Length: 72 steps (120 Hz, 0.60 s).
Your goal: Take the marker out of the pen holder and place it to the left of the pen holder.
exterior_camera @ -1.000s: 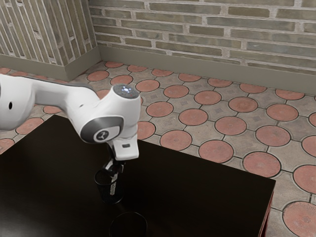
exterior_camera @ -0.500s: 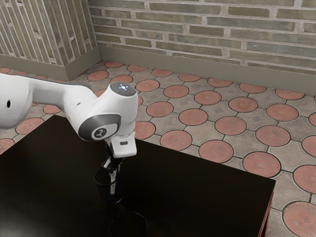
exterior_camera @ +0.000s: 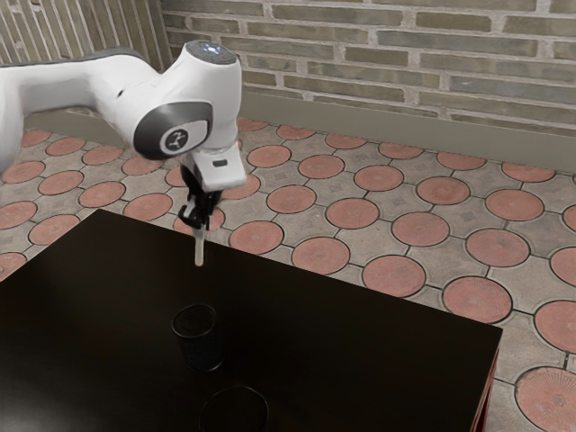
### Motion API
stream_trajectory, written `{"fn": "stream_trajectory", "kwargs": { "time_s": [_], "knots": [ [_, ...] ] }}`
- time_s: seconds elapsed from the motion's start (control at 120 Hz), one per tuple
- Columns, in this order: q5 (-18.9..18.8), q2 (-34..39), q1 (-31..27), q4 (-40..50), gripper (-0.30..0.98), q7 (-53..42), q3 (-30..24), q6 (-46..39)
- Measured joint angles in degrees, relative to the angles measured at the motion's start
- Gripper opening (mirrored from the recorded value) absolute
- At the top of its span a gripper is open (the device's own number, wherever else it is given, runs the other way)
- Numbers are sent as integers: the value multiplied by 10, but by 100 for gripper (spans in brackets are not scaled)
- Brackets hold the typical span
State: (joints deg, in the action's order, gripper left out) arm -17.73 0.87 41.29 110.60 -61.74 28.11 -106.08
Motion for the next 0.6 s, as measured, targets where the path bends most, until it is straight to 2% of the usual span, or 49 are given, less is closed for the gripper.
{"fn": "stream_trajectory", "kwargs": {
  "time_s": [0.158, 0.325, 0.45, 0.6],
  "knots": [
    [-3, -38, 48, 1, -7, -7, 85, 43],
    [-1, -84, -75, 13, -7, 4, 107, 73],
    [7, -108, -84, 21, -7, 16, 108, 82],
    [36, -155, -84, 23, -7, 29, 107, 82]
  ]
}}
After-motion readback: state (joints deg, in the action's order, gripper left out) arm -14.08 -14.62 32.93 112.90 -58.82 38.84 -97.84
